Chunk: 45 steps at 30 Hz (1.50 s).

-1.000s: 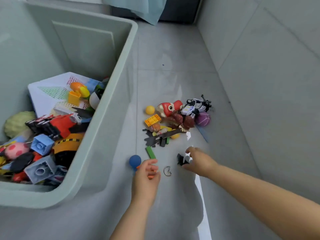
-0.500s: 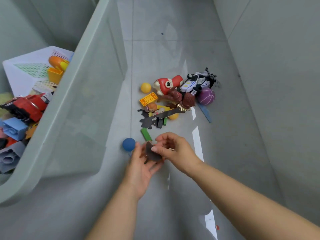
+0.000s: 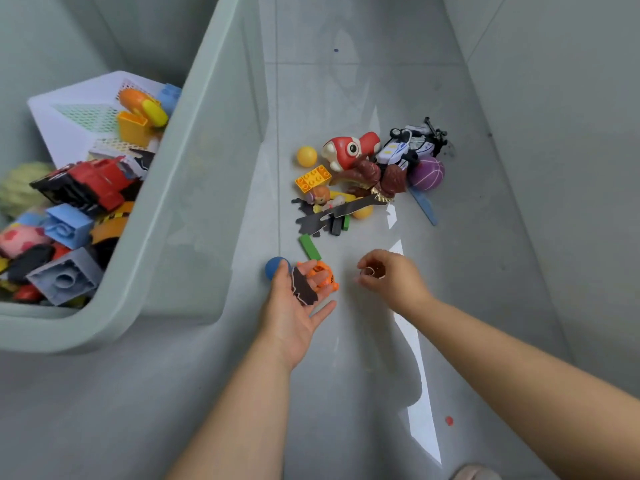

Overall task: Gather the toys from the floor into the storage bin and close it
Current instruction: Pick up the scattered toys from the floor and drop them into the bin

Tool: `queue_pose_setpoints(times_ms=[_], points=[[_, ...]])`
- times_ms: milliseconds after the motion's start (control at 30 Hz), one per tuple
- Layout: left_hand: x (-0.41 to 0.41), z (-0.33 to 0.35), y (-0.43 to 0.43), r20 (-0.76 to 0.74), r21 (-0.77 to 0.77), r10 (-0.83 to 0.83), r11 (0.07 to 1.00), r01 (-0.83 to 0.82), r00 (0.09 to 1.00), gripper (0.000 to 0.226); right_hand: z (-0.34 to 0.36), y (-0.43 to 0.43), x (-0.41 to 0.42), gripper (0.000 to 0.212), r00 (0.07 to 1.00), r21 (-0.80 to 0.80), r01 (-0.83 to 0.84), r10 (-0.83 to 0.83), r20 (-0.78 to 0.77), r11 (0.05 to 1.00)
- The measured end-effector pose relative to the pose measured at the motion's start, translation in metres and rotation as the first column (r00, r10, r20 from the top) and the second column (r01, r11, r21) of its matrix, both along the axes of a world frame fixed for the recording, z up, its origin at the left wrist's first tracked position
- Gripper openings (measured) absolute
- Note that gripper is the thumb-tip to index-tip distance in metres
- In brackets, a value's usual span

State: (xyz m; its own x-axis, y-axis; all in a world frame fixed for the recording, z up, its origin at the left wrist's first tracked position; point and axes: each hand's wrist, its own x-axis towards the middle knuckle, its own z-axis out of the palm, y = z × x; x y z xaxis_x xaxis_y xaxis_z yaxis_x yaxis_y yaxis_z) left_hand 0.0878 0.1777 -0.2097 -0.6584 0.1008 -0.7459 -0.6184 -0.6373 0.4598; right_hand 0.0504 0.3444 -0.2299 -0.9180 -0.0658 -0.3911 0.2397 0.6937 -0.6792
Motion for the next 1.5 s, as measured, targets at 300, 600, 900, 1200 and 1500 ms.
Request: queue_pose_setpoints(times_ms=[300, 600, 900, 1200, 1500], points=[[0.01, -0.004, 0.064, 0.104, 0.33, -0.121, 0.94, 0.081, 0.987, 0.035, 0.066, 0.061, 0.064, 0.012, 0.988, -0.12, 0.141, -0.148, -0.05, 0.983], [0.011, -0.008, 0.082, 0.156, 0.178, -0.089, 0.982, 0.06, 0.984, 0.036, 0.012, 0.077, 0.142, 0.034, 0.942, 0.185, -0.208, 0.146, 0.302, 0.96], [0.027, -0.012, 0.009, 0.109, 0.063, 0.115, 0.99, -0.123, 0.987, 0.039, -0.004, -0.044, 0.005, 0.067, 0.877, 0.238, -0.443, 0.473, -0.086, 0.864], [0.03, -0.02, -0.032, 0.081, 0.151, 0.355, 0.919, -0.363, 0.932, 0.046, -0.001, -0.037, -0.001, 0.03, 0.992, -0.02, -0.073, 0.071, -0.107, 0.997], [0.028, -0.022, -0.022, 0.129, 0.228, 0.373, 0.89, -0.394, 0.919, 0.047, 0.002, -0.051, 0.031, 0.07, 0.891, 0.17, -0.432, 0.448, -0.072, 0.886]])
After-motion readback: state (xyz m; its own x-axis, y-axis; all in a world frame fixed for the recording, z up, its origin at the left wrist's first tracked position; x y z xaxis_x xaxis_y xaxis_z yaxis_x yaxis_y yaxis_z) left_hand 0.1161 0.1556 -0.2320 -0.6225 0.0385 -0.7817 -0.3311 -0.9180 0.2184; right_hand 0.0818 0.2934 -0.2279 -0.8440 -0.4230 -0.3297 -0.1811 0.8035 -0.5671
